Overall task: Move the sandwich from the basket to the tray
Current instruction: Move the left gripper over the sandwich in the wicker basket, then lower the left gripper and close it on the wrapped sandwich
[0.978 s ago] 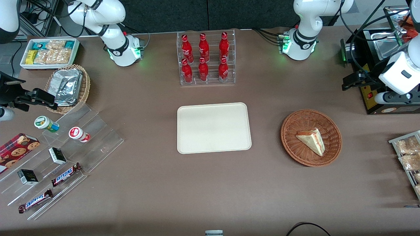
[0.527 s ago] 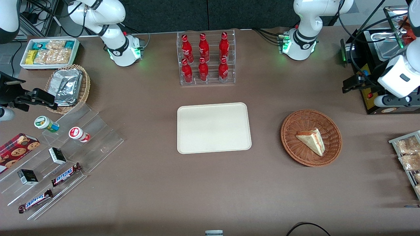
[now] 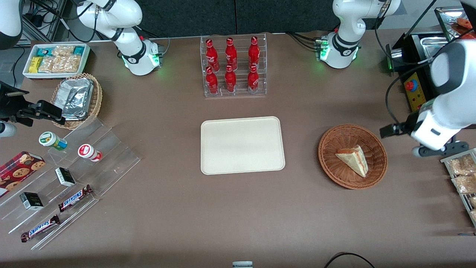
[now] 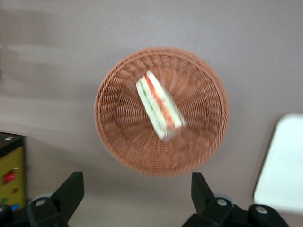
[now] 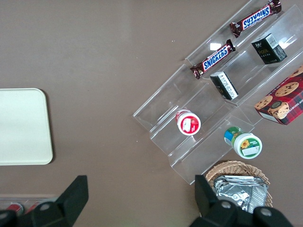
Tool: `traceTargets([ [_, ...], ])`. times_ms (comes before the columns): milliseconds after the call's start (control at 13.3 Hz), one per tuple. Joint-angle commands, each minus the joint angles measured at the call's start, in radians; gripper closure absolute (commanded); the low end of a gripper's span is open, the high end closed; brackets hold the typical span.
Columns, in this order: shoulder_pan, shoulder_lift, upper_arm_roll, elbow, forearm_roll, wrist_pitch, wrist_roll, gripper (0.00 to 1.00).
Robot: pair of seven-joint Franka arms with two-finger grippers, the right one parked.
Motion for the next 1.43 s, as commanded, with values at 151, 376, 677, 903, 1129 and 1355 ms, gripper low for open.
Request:
traceTargets([
  [151,-0.003,-0.013,-0.008,-0.213,0.008,0.306,-0.341,0.0],
  [376,-0.026,0.005,-0.01,-0.345,0.008,0.51,-0.513,0.0],
  [677,-0.047,0.057,-0.011,-0.379,0.008,0.595,-0.521,0.0],
  [903,-0.049,0.09,-0.011,-0.379,0.009,0.599,-0.521,0.0],
  [1129,-0.049,0.119,-0.011,-0.379,0.009,0.641,-0.521,0.0],
  [1355,-0.049,0.133,-0.011,-0.378,0.009,0.653,-0.519,0.18],
])
